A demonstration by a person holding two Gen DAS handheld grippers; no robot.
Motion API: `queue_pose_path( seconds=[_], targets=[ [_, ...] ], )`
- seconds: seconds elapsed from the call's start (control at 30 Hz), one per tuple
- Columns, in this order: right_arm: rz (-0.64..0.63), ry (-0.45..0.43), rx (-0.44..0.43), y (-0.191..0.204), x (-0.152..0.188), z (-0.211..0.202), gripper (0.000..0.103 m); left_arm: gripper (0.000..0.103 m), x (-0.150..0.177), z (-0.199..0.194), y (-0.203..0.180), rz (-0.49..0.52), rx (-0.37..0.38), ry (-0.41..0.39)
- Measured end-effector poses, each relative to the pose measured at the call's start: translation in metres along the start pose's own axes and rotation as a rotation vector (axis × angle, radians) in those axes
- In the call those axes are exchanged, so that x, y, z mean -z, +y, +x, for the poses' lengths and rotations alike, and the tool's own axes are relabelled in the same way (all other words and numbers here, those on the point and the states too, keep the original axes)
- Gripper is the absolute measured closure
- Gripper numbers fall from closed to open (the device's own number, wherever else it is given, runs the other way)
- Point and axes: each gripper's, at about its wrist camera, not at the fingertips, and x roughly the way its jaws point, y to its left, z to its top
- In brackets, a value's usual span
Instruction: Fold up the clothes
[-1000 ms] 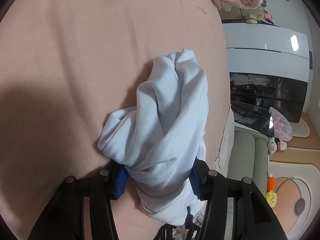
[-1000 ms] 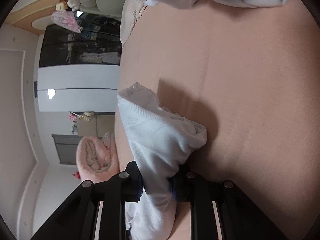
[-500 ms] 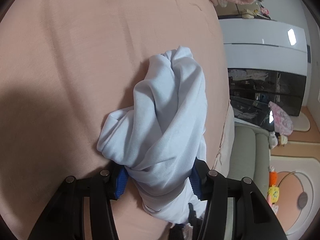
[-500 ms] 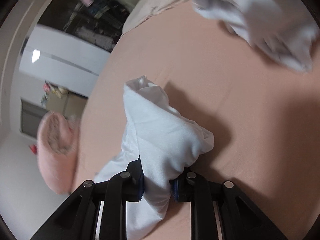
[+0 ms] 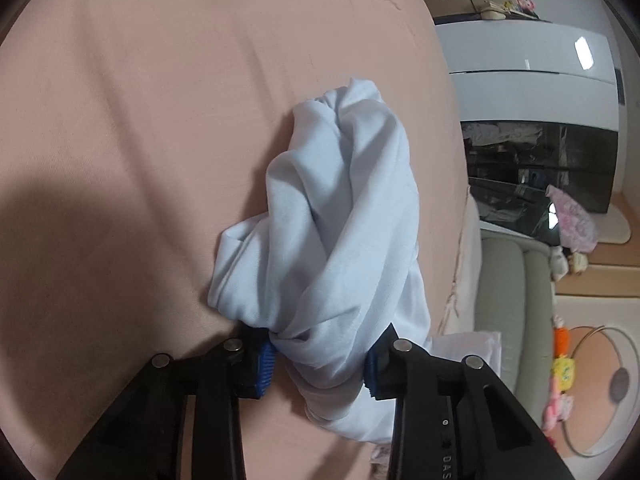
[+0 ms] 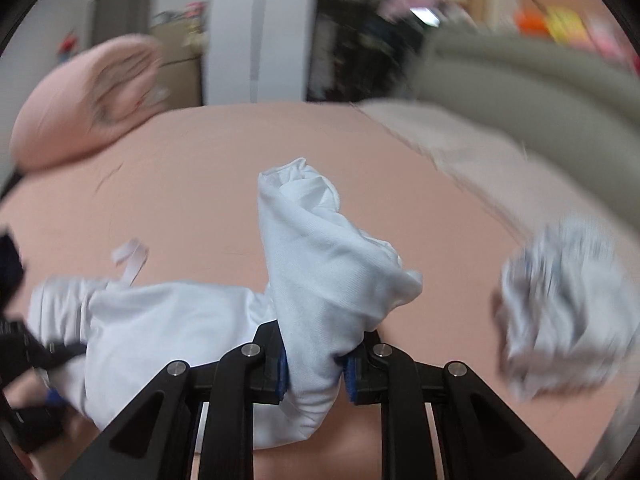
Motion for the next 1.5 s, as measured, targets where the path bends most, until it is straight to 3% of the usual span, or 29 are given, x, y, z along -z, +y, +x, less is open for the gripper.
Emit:
queue_pose_path(
  seconds=[0.17, 0.57, 1.0, 1.37, 1.43, 1.5],
  targets=[
    [-0.18, -0.066, 0.038, 0.034, -0.01, -0.022, 0.085, 0.072, -0.001, -0.001, 0.008, -0.041, 0.043, 0.013],
    [-0.239, -0.1, -0.025, 0.084, -0.033, -0.044, 0.085, 0.075, -0.005, -0.004, 0.025, -0.123, 0.109, 0.042],
    [-0.501, -0.053, -0.2, 0.154, -0.015, -0.04, 0.085, 0.075, -0.003, -0.006, 0.046, -0.262, 0.25, 0.06],
    [-0.555, -0.028, -0.226, 0.165, -0.014, -0.046, 0.085, 0.075, -0.001, -0.005, 0.054, -0.33, 0.315, 0.085],
    [-0.577, -0.034, -0.221, 0.167, -0.013, -0.048, 0.085, 0.073, -0.001, -0.006, 0.056, -0.354, 0.33, 0.088],
    [-0.591, -0.038, -0.214, 0.17, -0.015, -0.05, 0.085, 0.062, 0.0, -0.009, 0.053, -0.354, 0.326, 0.094]
  ],
)
